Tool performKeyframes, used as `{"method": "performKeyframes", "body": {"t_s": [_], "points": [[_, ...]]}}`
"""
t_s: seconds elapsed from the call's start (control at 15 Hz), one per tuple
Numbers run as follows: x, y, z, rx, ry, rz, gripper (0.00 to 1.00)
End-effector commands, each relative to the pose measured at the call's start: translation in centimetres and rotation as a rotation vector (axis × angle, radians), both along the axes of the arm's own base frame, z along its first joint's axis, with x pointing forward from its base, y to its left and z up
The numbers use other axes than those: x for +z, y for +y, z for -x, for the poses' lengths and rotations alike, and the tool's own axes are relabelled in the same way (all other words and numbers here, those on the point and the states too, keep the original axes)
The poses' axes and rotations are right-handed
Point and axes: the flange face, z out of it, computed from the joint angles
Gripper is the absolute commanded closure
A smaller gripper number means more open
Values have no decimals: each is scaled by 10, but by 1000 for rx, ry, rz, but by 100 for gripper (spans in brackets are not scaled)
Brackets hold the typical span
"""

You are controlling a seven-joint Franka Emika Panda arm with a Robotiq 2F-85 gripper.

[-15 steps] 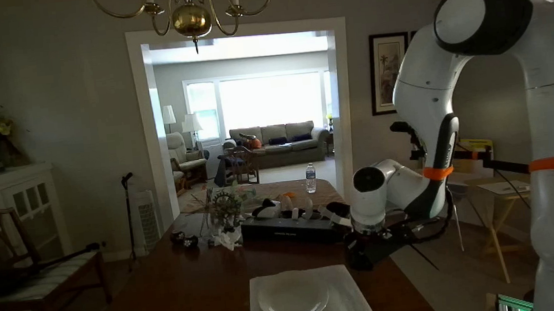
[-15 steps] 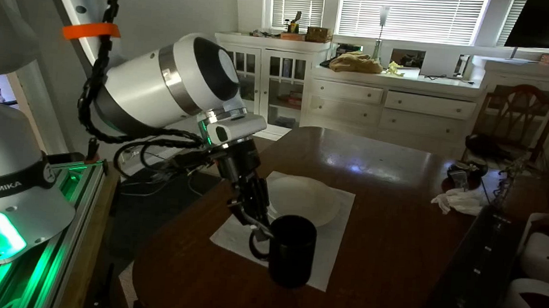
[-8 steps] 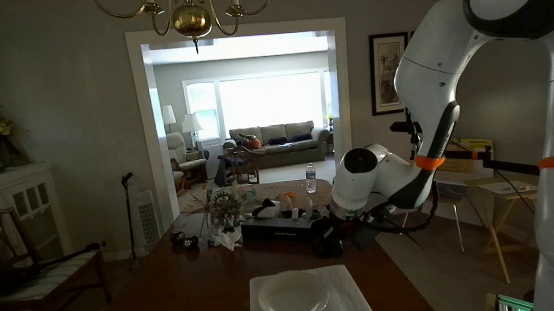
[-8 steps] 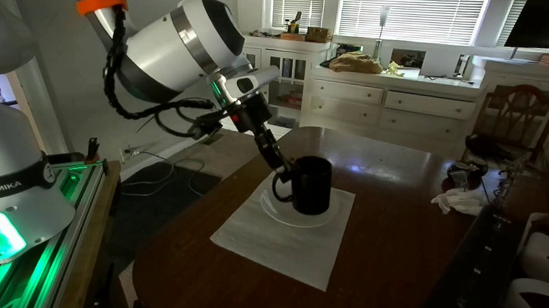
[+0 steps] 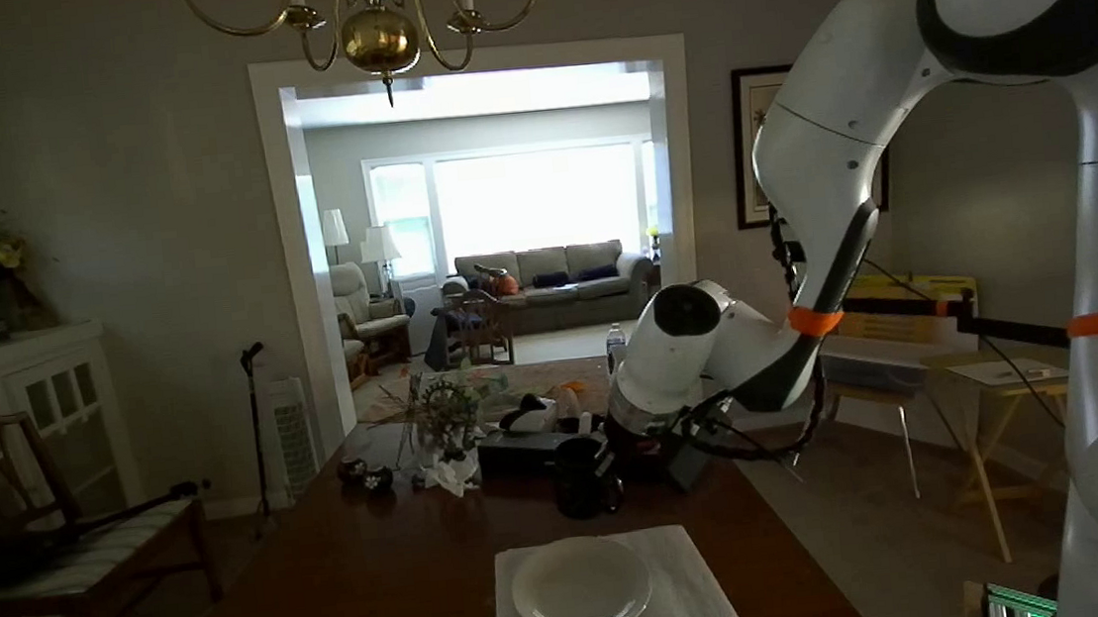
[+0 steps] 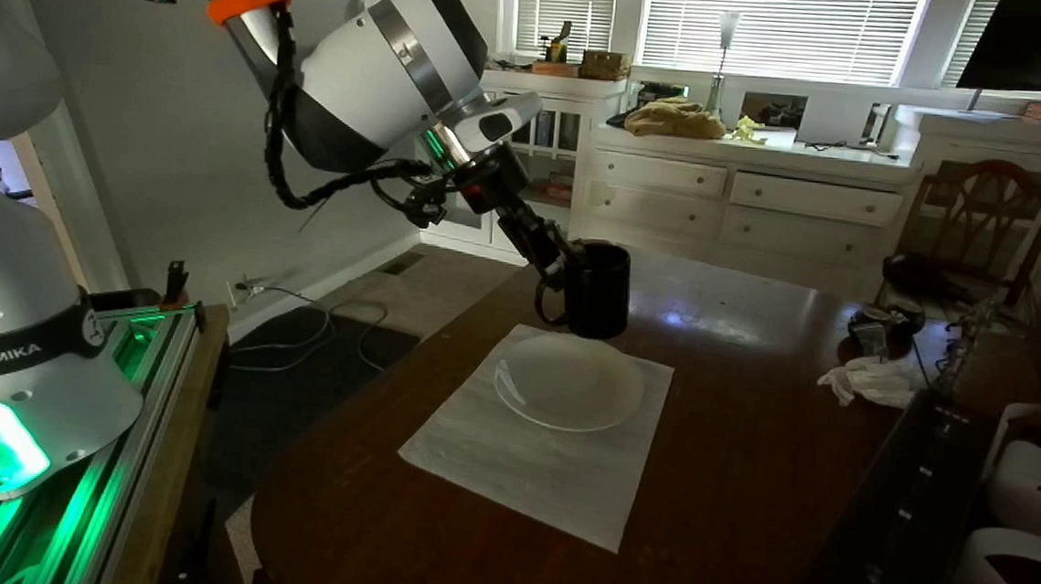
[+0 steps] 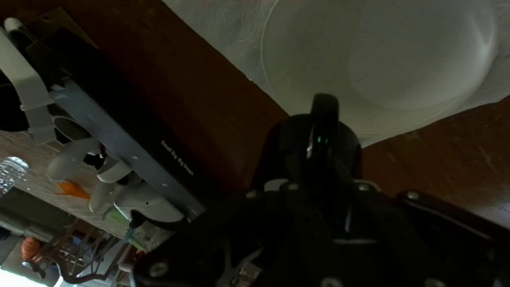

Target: Put the silver fork in the black mug then place the mug on the white plate.

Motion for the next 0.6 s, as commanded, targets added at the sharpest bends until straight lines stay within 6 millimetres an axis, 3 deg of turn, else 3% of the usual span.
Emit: {"method": "performKeyframes", "body": {"t_s": [0.0, 0.2, 0.27, 0.53], "points": [[-2, 0, 1, -1, 6, -1, 81], [-6, -1, 3, -3, 13, -2, 81], [-6, -1, 3, -3, 13, -2, 95], [-22, 1, -7, -19, 21, -8, 95]]}}
